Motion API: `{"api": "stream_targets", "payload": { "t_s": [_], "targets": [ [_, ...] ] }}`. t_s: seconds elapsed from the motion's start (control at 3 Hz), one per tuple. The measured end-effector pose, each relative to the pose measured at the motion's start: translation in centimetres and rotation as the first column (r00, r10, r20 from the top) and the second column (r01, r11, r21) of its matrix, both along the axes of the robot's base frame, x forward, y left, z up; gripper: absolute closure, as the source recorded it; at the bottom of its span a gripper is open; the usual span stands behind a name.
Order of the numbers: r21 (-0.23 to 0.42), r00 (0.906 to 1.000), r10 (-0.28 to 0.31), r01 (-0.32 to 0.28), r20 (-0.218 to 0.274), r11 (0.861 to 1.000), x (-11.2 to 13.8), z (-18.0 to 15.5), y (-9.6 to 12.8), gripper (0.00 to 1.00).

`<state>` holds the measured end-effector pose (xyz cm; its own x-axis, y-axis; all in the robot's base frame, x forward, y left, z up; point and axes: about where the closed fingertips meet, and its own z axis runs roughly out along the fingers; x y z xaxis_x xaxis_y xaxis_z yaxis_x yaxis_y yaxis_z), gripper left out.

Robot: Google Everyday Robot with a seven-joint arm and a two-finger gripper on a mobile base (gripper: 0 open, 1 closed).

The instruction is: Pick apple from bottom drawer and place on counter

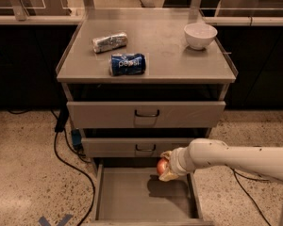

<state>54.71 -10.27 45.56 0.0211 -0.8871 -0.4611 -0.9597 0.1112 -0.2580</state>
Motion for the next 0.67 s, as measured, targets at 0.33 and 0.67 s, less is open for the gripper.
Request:
{"api": "stream_targets", "payload": {
  "t_s": [0.33,0.67],
  "targets": [
    [0.009,1.0000,0.001,-0.001,-0.002,1.000,-0.1,0.0,-0.1,1.00],
    [0.011,0.9996,0.016,-0.016,0.023,1.000,0.0,1.6,0.2,1.00]
  ]
}}
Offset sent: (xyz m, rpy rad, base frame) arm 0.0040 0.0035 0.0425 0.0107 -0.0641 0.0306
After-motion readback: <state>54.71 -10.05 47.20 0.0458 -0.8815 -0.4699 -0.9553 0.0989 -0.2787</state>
